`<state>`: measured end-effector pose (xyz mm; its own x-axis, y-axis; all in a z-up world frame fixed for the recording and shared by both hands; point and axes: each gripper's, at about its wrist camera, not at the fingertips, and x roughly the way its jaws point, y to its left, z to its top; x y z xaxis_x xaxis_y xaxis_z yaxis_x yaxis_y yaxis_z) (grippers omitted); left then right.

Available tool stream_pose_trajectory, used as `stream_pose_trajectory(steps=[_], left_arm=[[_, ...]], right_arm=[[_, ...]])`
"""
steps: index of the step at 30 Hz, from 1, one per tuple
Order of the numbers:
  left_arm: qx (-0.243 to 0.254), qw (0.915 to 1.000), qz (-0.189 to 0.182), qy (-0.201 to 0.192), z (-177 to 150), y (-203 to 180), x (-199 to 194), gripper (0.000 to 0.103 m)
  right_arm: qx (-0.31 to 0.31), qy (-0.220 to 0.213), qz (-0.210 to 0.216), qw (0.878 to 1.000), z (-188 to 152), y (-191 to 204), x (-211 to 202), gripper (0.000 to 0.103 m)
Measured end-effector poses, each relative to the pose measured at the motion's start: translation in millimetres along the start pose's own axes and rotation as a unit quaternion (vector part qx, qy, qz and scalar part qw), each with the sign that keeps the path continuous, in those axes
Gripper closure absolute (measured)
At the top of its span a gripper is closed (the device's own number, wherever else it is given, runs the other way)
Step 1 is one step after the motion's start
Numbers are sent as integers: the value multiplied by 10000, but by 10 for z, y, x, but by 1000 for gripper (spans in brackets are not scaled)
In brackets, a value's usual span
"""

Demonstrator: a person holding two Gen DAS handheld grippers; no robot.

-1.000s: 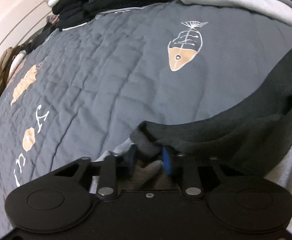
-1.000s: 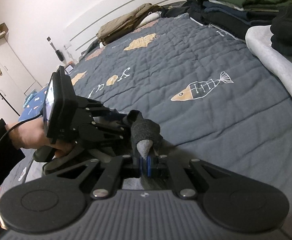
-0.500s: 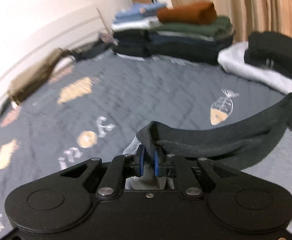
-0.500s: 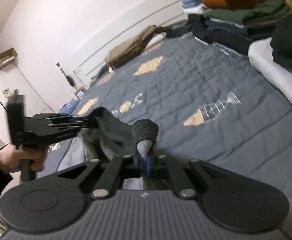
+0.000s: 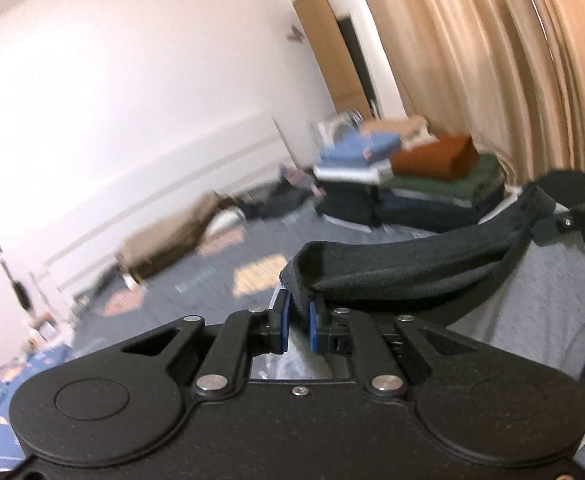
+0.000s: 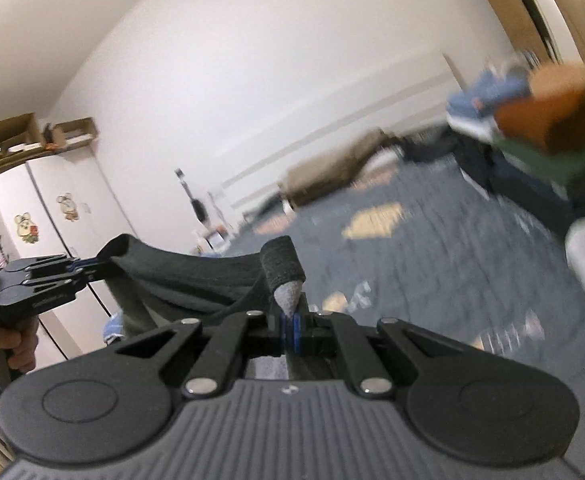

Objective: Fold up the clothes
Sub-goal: 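Lift the sweatshirt high with both grippers holding the black hem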

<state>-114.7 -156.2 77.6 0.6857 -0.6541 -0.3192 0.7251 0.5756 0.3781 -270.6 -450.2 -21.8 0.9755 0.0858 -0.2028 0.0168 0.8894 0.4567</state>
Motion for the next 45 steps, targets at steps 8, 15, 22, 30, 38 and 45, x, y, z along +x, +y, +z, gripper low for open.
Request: stream_pose_trajectory(steps=[8, 15, 22, 30, 38, 45], left_arm=[[41, 9941, 586, -914, 601, 194, -998, 93], [223, 9827, 1031, -1522, 1126, 146, -1668, 93], [362, 9723, 1289, -1914, 1552, 8, -2033, 93], [472, 9604, 1484, -2313, 1928, -177, -2277, 94], [588, 9503, 1546, -2637, 2072, -327, -2444, 94], [665, 9481, 1437, -2758, 2059, -415, -2382, 94]], right_arm=[[-782, -755, 325, 9935, 836, 777, -384, 100], [-1342, -1305, 565, 9807, 1459, 1319, -780, 100], [-1623, -1587, 649, 9717, 1932, 1642, -1069, 100], [-1893, -1866, 684, 9616, 2116, 1875, -1363, 100], [-2096, -2069, 784, 9524, 2155, 2015, -1527, 100], [-2086, -2013, 914, 9527, 2188, 2003, -1520, 100]])
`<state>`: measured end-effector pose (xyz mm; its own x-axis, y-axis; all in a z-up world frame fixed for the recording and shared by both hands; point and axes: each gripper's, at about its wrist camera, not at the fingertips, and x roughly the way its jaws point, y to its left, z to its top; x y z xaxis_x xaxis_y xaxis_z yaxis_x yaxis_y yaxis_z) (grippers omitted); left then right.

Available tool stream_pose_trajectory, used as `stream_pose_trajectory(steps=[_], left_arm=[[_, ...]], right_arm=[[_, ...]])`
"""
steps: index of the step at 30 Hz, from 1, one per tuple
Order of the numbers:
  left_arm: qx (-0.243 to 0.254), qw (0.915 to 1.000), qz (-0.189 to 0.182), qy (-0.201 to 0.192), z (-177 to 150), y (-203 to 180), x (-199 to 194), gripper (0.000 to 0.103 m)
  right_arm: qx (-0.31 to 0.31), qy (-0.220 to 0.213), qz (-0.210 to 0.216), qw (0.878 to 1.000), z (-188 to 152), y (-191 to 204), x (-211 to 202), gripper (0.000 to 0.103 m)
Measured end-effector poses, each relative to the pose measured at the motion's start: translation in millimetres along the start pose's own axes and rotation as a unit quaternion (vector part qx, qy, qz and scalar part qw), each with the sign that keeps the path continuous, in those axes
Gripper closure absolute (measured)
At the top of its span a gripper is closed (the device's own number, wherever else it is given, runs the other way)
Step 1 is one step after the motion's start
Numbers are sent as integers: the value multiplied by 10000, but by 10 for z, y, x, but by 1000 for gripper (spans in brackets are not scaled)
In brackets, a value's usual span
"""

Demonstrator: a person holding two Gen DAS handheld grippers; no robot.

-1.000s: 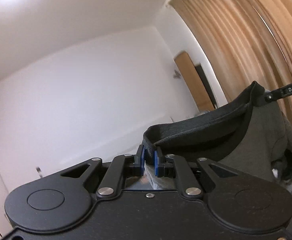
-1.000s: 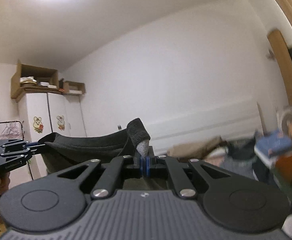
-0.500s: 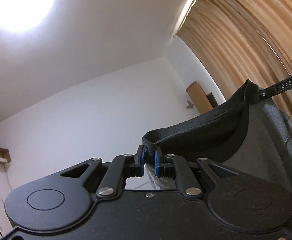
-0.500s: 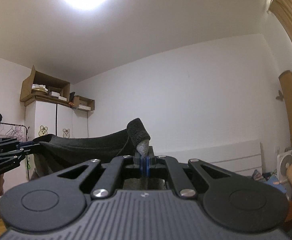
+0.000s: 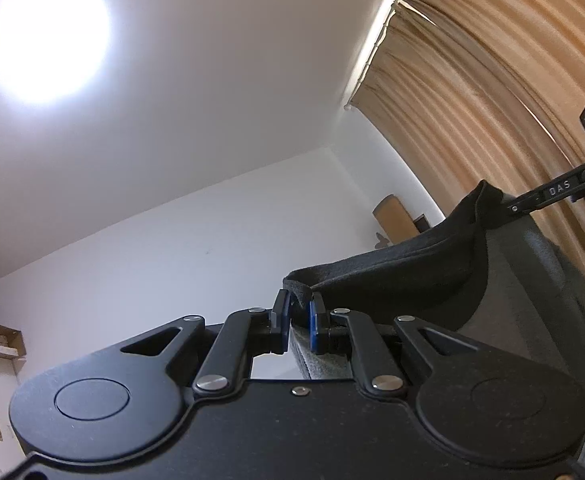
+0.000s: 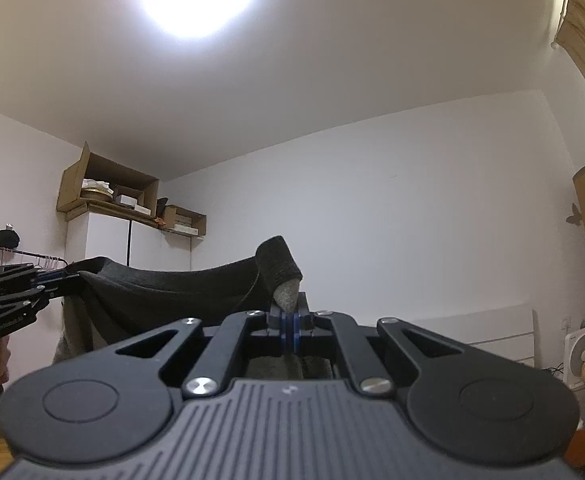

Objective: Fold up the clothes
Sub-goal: 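Lift the sweatshirt high with both grippers holding the black hem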

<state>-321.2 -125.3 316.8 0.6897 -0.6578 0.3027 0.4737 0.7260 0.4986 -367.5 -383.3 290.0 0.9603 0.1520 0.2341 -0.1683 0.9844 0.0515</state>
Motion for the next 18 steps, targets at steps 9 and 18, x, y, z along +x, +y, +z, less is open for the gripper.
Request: stream_pose_trajectory(steps=[9, 18], left_arm=[[-245, 9991, -206, 275, -488, 77, 364, 94], [-720, 9842, -373, 1575, -1930, 40, 1465, 94]], right_arm=[[81, 287, -58, 9995, -234, -165, 422, 100], [359, 1512, -485, 9867, -1451, -652, 1788, 100]])
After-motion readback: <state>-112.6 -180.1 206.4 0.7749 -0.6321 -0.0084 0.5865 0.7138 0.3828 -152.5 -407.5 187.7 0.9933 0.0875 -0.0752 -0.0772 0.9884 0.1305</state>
